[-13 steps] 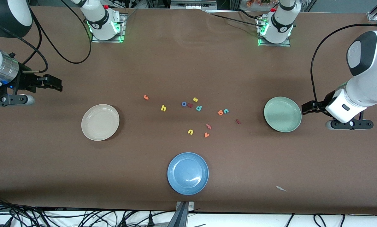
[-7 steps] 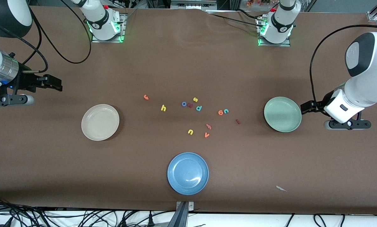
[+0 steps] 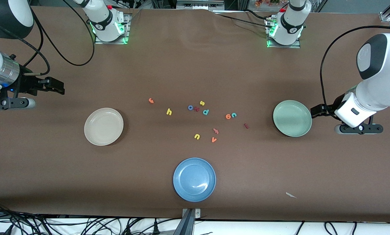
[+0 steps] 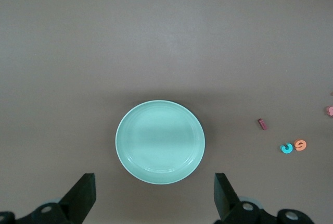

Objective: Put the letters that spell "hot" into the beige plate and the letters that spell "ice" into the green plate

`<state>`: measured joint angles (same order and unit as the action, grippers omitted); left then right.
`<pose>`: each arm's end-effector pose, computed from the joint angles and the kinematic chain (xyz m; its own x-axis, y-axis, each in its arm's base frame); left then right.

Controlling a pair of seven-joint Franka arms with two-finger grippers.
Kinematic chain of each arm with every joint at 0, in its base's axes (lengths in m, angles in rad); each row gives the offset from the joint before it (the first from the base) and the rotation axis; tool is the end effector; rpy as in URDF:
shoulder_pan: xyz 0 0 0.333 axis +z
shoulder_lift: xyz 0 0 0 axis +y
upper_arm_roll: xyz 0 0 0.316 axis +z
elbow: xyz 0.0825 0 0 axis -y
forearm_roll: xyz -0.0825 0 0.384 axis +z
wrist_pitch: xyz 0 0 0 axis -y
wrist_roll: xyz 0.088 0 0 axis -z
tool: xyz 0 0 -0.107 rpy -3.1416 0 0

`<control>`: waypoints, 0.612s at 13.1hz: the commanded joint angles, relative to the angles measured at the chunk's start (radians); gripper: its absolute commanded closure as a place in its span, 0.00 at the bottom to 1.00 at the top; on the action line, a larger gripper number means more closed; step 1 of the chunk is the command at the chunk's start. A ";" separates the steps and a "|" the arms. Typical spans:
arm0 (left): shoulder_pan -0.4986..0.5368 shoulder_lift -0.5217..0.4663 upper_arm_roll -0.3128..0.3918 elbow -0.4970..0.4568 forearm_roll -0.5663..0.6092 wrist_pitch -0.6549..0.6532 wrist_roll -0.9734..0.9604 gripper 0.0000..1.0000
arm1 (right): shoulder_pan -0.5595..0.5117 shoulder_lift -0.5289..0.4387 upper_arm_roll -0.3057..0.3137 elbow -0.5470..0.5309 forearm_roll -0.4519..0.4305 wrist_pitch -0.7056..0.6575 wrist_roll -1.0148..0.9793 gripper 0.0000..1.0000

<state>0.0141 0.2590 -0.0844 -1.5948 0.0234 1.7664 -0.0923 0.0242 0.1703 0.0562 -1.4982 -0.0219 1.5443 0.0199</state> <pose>0.6296 -0.0374 0.4755 0.9961 0.0186 -0.0859 0.0179 -0.9998 -0.0088 0.5976 0.0431 0.5582 0.9906 0.0596 -0.1233 0.0619 -0.9980 0.0147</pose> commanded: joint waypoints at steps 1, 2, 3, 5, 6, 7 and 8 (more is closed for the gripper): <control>0.003 -0.020 -0.001 -0.022 -0.014 0.011 0.022 0.00 | -0.004 -0.002 0.007 -0.002 -0.013 0.003 0.000 0.00; 0.003 -0.020 -0.001 -0.022 -0.014 0.011 0.022 0.00 | -0.001 0.023 0.008 -0.002 -0.024 0.007 0.006 0.00; 0.003 -0.020 -0.001 -0.022 -0.014 0.011 0.022 0.00 | -0.003 0.031 0.008 -0.002 -0.026 0.013 0.017 0.00; 0.003 -0.018 -0.001 -0.024 -0.014 0.011 0.022 0.00 | -0.001 0.032 0.008 -0.002 -0.030 0.036 0.017 0.00; 0.003 -0.020 -0.001 -0.024 -0.014 0.011 0.022 0.00 | 0.008 0.044 0.008 -0.002 -0.030 0.036 0.024 0.00; 0.003 -0.018 -0.001 -0.024 -0.014 0.011 0.022 0.00 | 0.014 0.063 0.008 -0.004 -0.027 0.033 0.025 0.00; 0.003 -0.020 -0.001 -0.024 -0.014 0.011 0.022 0.00 | 0.031 0.075 0.010 -0.005 -0.026 0.022 0.000 0.00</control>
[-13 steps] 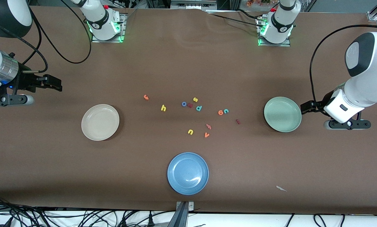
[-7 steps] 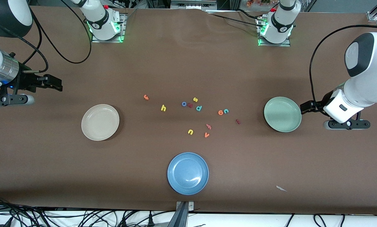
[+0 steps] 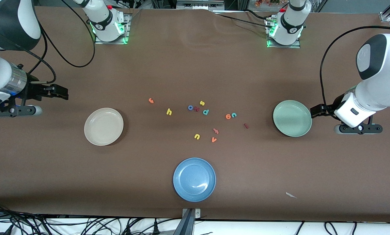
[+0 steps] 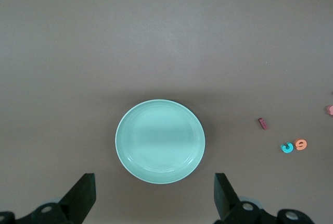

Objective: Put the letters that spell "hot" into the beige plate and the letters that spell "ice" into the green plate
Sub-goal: 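Reach the right gripper to the orange 3 while the left gripper reaches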

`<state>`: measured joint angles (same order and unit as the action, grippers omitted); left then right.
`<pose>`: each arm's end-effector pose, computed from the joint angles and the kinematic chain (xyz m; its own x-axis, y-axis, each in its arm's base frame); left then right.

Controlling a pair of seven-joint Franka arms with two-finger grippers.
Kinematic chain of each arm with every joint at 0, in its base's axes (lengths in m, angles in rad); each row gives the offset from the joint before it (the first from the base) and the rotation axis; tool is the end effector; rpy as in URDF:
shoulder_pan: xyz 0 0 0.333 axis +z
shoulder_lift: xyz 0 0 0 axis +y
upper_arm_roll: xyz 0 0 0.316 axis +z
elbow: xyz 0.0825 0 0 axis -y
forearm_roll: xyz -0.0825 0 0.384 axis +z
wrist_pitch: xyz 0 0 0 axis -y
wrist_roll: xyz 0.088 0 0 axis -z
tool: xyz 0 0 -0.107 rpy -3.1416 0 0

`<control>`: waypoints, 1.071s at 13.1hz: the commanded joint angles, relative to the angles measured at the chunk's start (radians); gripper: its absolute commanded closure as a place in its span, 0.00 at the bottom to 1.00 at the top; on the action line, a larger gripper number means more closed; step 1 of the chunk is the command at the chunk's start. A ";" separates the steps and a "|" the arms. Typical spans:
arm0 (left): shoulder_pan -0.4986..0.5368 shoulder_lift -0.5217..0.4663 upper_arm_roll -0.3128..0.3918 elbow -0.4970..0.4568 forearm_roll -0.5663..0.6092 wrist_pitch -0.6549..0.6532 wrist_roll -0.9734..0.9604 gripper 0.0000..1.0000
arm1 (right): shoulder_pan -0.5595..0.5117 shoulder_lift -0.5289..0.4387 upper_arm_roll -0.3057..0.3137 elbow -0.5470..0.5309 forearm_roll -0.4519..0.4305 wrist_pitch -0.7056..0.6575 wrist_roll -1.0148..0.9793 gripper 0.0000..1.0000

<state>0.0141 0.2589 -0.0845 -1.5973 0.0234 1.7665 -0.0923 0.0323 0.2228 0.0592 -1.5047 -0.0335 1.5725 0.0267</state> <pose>0.6292 -0.0375 0.4744 0.9959 0.0185 -0.0882 0.0178 -0.9998 -0.0090 0.6109 0.0490 0.5254 0.9861 0.0643 -0.1534 0.0688 -0.9973 0.0241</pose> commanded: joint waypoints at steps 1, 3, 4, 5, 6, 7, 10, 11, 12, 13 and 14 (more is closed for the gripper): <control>0.003 -0.018 -0.001 -0.021 -0.014 0.011 0.022 0.00 | 0.029 0.023 0.007 -0.003 -0.009 -0.020 0.012 0.00; 0.003 -0.020 -0.001 -0.021 -0.014 0.011 0.022 0.00 | 0.057 0.021 0.007 0.004 -0.003 -0.028 0.016 0.00; 0.003 -0.018 -0.001 -0.021 -0.014 0.011 0.022 0.00 | 0.070 0.021 0.007 0.005 0.000 -0.028 0.033 0.00; 0.003 -0.018 -0.001 -0.023 -0.014 0.011 0.022 0.00 | 0.080 0.021 0.007 0.005 0.000 -0.028 0.054 0.00; 0.003 -0.020 -0.001 -0.026 -0.014 0.011 0.022 0.00 | 0.092 0.021 0.007 0.005 0.001 -0.028 0.062 0.00; 0.003 -0.020 -0.001 -0.027 -0.014 0.011 0.022 0.00 | 0.096 0.021 0.007 0.005 0.001 -0.028 0.062 0.00; 0.000 -0.018 -0.001 -0.027 -0.016 0.013 0.022 0.00 | 0.109 0.018 0.005 -0.003 0.087 -0.020 0.073 0.00; -0.005 -0.018 -0.003 -0.027 -0.016 0.013 0.017 0.00 | 0.119 0.012 0.005 -0.017 0.095 -0.016 0.073 0.00; -0.009 -0.017 -0.003 -0.027 -0.019 0.013 0.008 0.00 | 0.145 0.003 0.005 -0.031 0.095 -0.011 0.073 0.00; -0.011 -0.017 -0.006 -0.027 -0.029 0.013 0.005 0.00 | 0.153 0.003 0.007 -0.041 0.102 -0.009 0.073 0.00; -0.014 -0.015 -0.008 -0.029 -0.031 0.011 -0.003 0.00 | 0.155 -0.014 0.008 -0.083 0.139 0.024 0.075 0.00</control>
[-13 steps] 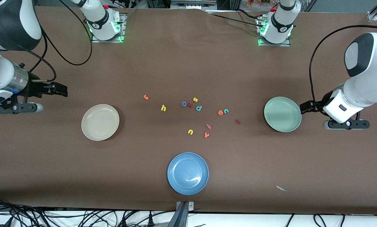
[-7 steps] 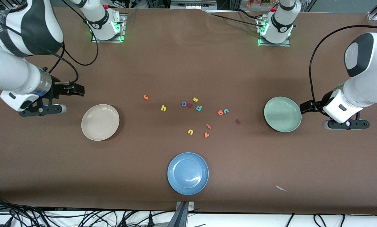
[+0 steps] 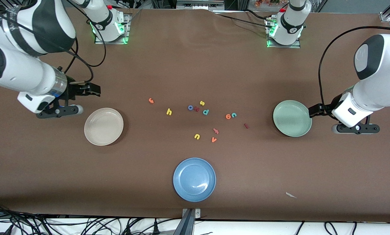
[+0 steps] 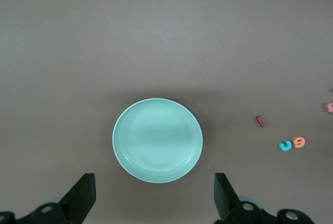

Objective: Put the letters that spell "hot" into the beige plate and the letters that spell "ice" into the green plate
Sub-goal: 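Reach the right gripper to the orange 3 while the left gripper reaches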

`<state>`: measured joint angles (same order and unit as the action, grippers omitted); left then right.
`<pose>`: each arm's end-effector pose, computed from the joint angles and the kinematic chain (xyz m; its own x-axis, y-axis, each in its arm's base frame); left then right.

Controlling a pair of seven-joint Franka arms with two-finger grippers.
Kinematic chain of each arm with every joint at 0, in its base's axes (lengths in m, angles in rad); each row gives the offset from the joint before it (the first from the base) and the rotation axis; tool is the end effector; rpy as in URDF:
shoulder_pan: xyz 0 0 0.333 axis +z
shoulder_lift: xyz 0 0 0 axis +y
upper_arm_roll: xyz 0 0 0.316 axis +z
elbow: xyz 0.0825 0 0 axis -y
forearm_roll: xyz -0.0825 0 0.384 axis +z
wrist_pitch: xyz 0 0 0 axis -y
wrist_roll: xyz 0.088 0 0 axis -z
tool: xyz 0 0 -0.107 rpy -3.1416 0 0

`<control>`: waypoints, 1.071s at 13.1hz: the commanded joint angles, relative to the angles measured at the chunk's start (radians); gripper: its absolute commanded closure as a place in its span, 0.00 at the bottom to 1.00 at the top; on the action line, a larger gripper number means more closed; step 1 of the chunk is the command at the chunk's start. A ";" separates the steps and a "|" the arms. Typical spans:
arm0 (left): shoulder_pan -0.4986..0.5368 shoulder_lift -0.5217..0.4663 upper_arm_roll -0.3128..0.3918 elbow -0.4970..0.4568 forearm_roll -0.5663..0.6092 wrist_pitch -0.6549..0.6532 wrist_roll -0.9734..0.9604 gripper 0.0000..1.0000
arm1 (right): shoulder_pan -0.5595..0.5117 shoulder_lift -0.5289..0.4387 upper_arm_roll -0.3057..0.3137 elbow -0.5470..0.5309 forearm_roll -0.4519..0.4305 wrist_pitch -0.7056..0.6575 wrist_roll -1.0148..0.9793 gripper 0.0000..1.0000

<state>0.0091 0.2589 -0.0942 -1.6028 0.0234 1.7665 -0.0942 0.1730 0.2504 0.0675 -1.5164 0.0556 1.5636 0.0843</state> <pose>0.6278 -0.0462 0.4720 0.9956 0.0058 -0.0936 0.0051 -1.0000 -0.0072 0.5973 0.1484 0.5029 0.9665 0.1523 -0.2065 0.1442 -0.9881 -0.0540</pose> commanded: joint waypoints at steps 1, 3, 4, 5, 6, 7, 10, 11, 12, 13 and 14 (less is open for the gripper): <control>-0.018 -0.014 -0.009 -0.023 -0.031 0.011 -0.027 0.00 | 0.014 -0.084 0.009 -0.153 0.068 0.096 0.029 0.00; -0.023 -0.007 -0.041 -0.022 -0.031 0.011 -0.105 0.00 | 0.013 -0.178 0.050 -0.318 0.069 0.209 0.078 0.00; -0.023 -0.001 -0.064 -0.023 -0.031 0.011 -0.148 0.00 | 0.013 -0.201 0.067 -0.358 0.069 0.228 0.090 0.00; -0.023 0.009 -0.082 -0.022 -0.031 0.013 -0.191 0.00 | 0.013 -0.218 0.092 -0.401 0.069 0.255 0.094 0.00; -0.023 0.023 -0.110 -0.022 -0.031 0.019 -0.237 0.00 | 0.013 -0.233 0.106 -0.453 0.069 0.295 0.094 0.00; -0.023 0.042 -0.131 -0.023 -0.033 0.046 -0.292 0.00 | 0.013 -0.246 0.126 -0.500 0.069 0.340 0.097 0.00; -0.027 0.133 -0.190 -0.025 -0.031 0.141 -0.535 0.00 | 0.011 -0.257 0.169 -0.637 0.069 0.514 0.156 0.00; -0.050 0.167 -0.193 -0.025 -0.026 0.177 -0.621 0.00 | 0.011 -0.254 0.176 -0.686 0.069 0.588 0.158 0.00; -0.072 0.202 -0.193 -0.025 -0.017 0.215 -0.710 0.00 | 0.013 -0.250 0.195 -0.738 0.069 0.671 0.160 0.00; -0.080 0.229 -0.193 -0.025 -0.014 0.256 -0.790 0.00 | 0.013 -0.243 0.218 -0.775 0.069 0.734 0.181 0.00; -0.087 0.253 -0.193 -0.025 -0.014 0.290 -0.847 0.00 | 0.013 -0.223 0.231 -0.800 0.067 0.777 0.193 0.00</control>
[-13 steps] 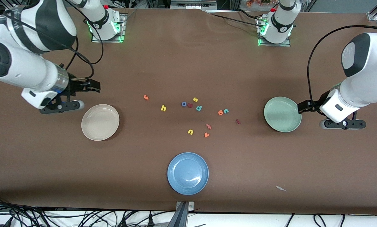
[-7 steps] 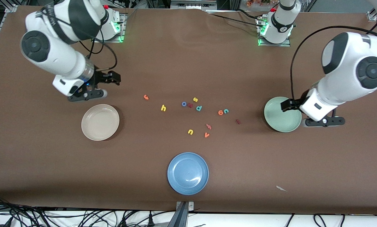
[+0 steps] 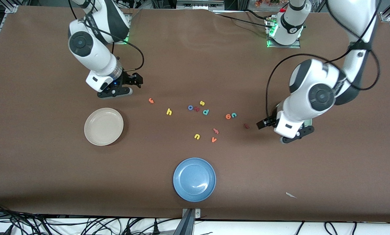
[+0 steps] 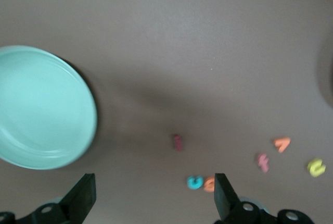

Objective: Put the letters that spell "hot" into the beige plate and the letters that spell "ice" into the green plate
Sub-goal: 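Reach the right gripper to the orange 3 while the left gripper reaches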

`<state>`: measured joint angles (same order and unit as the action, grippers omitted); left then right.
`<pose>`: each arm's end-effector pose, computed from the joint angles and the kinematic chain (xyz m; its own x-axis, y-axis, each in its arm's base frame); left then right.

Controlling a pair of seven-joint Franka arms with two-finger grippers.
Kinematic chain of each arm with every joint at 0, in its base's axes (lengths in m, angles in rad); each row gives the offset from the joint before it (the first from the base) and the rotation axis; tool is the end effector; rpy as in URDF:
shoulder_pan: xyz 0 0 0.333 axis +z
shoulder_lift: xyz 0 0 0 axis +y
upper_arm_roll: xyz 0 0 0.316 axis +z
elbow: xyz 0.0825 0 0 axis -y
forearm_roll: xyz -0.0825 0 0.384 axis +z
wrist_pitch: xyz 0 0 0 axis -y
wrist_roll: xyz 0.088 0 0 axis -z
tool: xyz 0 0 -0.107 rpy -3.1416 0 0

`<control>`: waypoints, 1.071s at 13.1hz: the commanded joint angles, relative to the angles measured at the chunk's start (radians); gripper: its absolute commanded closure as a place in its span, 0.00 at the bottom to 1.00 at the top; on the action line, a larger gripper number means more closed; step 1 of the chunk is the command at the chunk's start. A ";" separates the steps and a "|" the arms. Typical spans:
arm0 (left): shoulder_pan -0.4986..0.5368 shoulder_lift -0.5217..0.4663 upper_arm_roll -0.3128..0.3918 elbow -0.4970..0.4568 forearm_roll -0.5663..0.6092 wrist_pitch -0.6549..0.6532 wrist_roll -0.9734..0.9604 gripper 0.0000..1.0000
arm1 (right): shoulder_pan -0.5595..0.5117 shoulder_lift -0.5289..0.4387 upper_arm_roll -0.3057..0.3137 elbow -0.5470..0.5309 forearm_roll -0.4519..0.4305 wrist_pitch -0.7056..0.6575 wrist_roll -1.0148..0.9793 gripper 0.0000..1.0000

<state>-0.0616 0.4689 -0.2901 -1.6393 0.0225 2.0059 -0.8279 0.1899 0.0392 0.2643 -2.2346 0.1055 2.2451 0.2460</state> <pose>0.6318 -0.2073 0.3475 0.8743 0.4655 -0.1373 0.4715 -0.8818 0.0129 0.4716 0.2333 0.3516 0.9884 0.1425 -0.0518 0.1381 -0.9871 -0.0804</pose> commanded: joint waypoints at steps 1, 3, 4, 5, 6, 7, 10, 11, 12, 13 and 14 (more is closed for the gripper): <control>-0.023 0.072 0.003 0.013 -0.013 0.079 -0.161 0.00 | -0.004 0.016 0.052 -0.092 0.014 0.131 0.032 0.00; -0.035 0.132 0.005 0.012 -0.013 0.157 -0.276 0.00 | -0.003 0.080 0.073 -0.092 0.002 0.186 0.030 0.00; -0.043 0.163 0.006 0.010 -0.010 0.194 -0.328 0.00 | -0.003 0.118 0.075 -0.092 -0.009 0.230 0.027 0.00; -0.052 0.192 0.006 0.001 0.023 0.229 -0.373 0.00 | -0.003 0.158 0.075 -0.092 -0.035 0.278 0.027 0.00; -0.061 0.214 0.005 -0.002 0.077 0.258 -0.429 0.00 | -0.003 0.189 0.075 -0.092 -0.055 0.310 0.027 0.00; -0.066 0.233 0.005 -0.005 0.121 0.273 -0.480 0.01 | -0.003 0.221 0.075 -0.089 -0.081 0.344 0.027 0.00; -0.076 0.257 0.003 -0.020 0.158 0.280 -0.481 0.11 | 0.025 0.310 0.075 -0.089 -0.162 0.471 0.030 0.01; -0.072 0.254 0.002 -0.039 0.158 0.280 -0.452 0.13 | 0.026 0.314 0.075 -0.089 -0.168 0.472 0.030 0.01; -0.069 0.254 0.002 -0.048 0.154 0.278 -0.410 0.14 | 0.026 0.329 0.075 -0.089 -0.174 0.475 0.030 0.01; -0.067 0.254 0.002 -0.060 0.151 0.278 -0.386 0.18 | 0.026 0.343 0.075 -0.089 -0.184 0.481 0.032 0.01; -0.064 0.254 0.002 -0.063 0.149 0.278 -0.361 0.19 | 0.028 0.349 0.075 -0.091 -0.205 0.491 0.030 0.04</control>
<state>-0.1335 0.7361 -0.2887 -1.6762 0.1571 2.2784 -1.2404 0.2150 0.3707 0.3372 -2.3299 -0.0624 2.7102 0.2691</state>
